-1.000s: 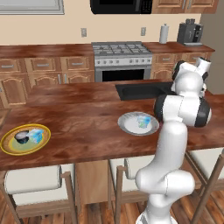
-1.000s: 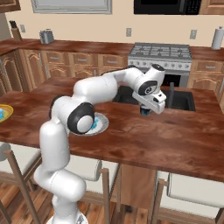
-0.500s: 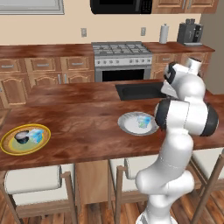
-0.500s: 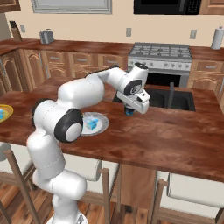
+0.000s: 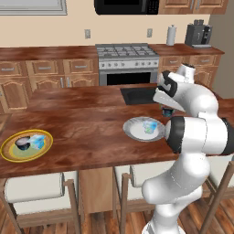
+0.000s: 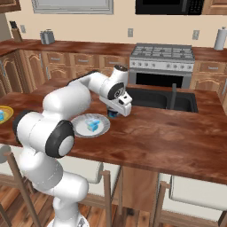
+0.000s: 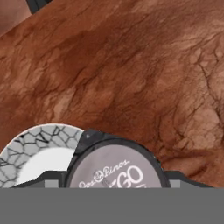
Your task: Place two yogurt containers on each plate.
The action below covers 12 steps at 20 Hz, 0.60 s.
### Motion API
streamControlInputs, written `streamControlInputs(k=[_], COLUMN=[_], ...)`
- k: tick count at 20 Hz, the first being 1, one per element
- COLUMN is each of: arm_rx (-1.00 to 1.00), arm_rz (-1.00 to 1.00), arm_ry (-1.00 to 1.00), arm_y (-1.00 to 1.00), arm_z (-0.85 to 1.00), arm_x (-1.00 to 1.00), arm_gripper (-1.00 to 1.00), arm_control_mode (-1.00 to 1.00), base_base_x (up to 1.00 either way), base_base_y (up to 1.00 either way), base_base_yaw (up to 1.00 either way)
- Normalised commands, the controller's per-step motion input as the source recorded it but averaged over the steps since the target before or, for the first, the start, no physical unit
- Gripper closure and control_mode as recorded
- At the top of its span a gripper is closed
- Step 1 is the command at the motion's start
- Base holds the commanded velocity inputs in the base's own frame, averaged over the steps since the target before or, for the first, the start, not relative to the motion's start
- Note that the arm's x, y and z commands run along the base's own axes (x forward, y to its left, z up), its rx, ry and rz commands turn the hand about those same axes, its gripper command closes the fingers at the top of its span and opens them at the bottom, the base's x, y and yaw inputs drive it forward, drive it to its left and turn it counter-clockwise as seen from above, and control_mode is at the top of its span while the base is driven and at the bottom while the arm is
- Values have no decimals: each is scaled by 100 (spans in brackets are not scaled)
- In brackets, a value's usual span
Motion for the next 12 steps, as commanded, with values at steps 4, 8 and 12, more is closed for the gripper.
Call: streamControlInputs(k=[4, 8, 12], arm_rx=[0, 0, 0], arm_rz=[5, 2, 0], arm_ry=[0, 0, 0], arm_y=[74, 71, 60], arm_z=[0, 0, 1], arm_x=[-15, -4, 0], arm_gripper=[100, 100, 100], arm_control_mode=[-100, -100, -100], base_base_x=[0, 0, 0], base_base_y=[0, 0, 0], base_base_yaw=[0, 0, 0])
